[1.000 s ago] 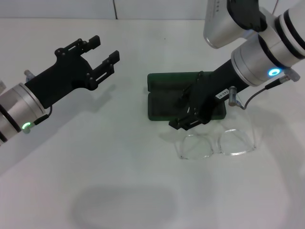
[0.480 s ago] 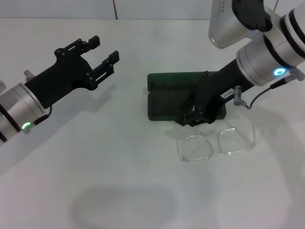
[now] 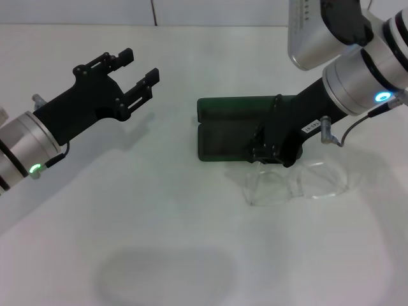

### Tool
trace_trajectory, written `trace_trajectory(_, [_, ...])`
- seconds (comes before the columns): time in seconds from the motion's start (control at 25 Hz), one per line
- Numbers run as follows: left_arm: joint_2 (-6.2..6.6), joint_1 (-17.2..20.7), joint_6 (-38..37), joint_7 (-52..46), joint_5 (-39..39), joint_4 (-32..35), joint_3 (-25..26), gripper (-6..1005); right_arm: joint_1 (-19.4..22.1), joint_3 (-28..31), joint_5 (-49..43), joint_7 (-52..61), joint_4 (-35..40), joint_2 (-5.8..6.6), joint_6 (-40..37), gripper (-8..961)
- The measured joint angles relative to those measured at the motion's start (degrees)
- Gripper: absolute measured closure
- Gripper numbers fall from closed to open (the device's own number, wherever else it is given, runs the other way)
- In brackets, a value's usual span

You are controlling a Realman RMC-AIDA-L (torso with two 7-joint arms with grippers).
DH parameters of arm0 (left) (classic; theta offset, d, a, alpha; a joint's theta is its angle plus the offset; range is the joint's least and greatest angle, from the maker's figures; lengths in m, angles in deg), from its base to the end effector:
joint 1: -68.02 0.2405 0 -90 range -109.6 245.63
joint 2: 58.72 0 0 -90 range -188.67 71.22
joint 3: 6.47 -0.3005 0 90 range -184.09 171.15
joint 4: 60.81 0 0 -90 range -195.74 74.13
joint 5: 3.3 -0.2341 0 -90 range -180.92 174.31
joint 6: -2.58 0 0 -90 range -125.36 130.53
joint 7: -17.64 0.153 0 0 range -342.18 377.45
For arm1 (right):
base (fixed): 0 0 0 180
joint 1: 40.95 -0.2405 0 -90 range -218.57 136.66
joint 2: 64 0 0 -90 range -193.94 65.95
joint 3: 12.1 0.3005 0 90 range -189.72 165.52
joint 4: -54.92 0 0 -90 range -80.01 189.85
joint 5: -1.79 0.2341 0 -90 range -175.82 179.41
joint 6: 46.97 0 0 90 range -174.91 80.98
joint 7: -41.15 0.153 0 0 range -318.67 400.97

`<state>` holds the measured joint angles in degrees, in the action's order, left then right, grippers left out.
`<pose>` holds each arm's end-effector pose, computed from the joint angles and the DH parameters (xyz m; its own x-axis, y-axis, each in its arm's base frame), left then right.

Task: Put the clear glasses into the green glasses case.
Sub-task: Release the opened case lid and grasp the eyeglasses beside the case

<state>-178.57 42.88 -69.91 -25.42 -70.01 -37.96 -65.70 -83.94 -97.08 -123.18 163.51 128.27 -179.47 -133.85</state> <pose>-0.3182 0.3788 -0.0544 0.7329 -0.0146 0.6802 0.4728 -0.7079 -0.5247 0.1180 0.4071 -0.0509 0.9852 -0.1106 0.1312 -0.0992 -0.9909 -0.0905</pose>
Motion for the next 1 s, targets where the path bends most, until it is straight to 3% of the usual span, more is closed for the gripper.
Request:
trace_trajectory(0.28, [-0.03, 0.09, -0.01, 0.00, 0.00, 0.00, 0.00, 406, 0.36, 2.95, 0.17, -0.24, 0.98, -0.03, -0.70, 866])
trace_trajectory(1.0, [-0.09, 0.18, -0.01, 0.00, -0.44, -0.40, -0.36, 406, 7.84, 9.28, 5.18, -4.84, 10.61, -0.27, -2.73, 841])
